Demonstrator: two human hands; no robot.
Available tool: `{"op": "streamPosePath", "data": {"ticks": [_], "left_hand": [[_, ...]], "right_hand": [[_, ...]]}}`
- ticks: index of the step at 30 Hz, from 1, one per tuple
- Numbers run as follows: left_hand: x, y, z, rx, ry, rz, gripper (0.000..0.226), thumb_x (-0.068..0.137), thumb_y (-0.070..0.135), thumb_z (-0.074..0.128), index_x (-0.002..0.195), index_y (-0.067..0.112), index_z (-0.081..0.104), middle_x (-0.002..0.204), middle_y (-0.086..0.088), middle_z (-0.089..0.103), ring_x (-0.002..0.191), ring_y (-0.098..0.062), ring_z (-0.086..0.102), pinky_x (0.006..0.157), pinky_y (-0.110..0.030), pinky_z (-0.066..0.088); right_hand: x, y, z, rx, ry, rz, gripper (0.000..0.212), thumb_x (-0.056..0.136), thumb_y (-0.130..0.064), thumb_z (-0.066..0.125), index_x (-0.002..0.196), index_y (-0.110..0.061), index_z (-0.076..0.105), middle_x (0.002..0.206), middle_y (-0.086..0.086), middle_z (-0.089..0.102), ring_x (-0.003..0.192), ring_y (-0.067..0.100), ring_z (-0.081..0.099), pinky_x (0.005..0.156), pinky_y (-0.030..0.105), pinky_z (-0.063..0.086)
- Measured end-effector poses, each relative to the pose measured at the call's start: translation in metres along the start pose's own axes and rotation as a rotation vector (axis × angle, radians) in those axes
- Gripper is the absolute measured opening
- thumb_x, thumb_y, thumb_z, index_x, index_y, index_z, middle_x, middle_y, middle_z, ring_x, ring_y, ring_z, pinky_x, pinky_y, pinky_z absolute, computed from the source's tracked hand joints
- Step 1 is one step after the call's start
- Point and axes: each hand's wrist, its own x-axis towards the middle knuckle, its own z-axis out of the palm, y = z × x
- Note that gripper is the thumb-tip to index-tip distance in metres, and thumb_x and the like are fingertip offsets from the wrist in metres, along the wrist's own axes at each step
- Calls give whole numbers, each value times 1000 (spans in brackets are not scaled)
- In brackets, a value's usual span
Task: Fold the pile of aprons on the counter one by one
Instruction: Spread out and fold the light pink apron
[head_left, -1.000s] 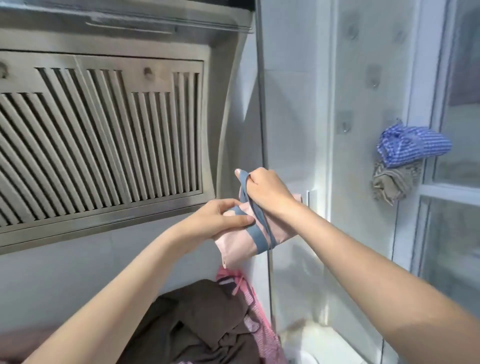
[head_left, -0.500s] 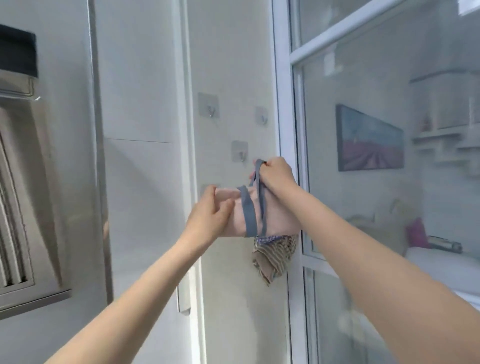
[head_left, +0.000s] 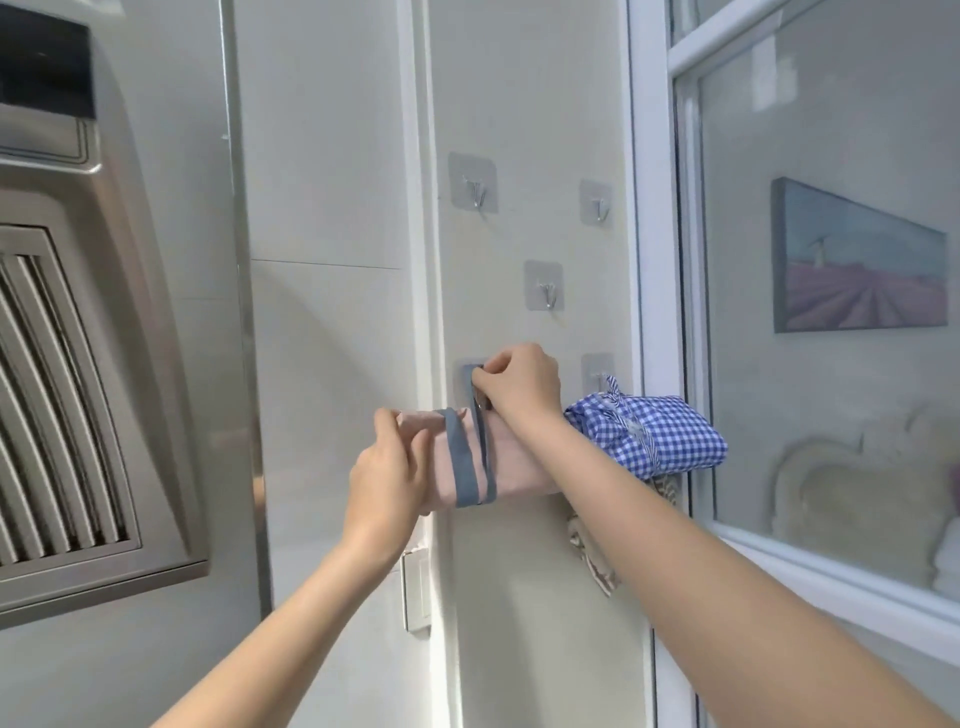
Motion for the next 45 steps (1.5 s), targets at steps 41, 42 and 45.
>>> {"op": "streamPosePath", "data": {"ticks": [41,42,45], "left_hand": [[-43,-63,-30,-483,-210,-337,12,100,14,39,109,20,46,111,5,55,97,-7,53,77,-18,46],[-42,-63,-33,-427,-243,-273,10,99,15,44,105,22,46,107,7,54,94,-5,52,74,-14,44],[-42,-66,-40,-382,-452,-189,40,82,17,67,116,26,48,120,8,56,109,-5,55,88,-25,51]], "right_hand": [[-75,44,9,-413,-431,-50,43,88,-6,46,129,-14,41,127,14,34,120,35,39,100,39,38],[-77,45,10,-410,-452,-41,42,87,-8,47,128,-13,41,127,15,32,120,36,37,100,39,38],[-84,46,9,-332,-474,-22,48,84,-23,57,129,-14,40,134,15,26,126,36,29,102,36,32]]}}
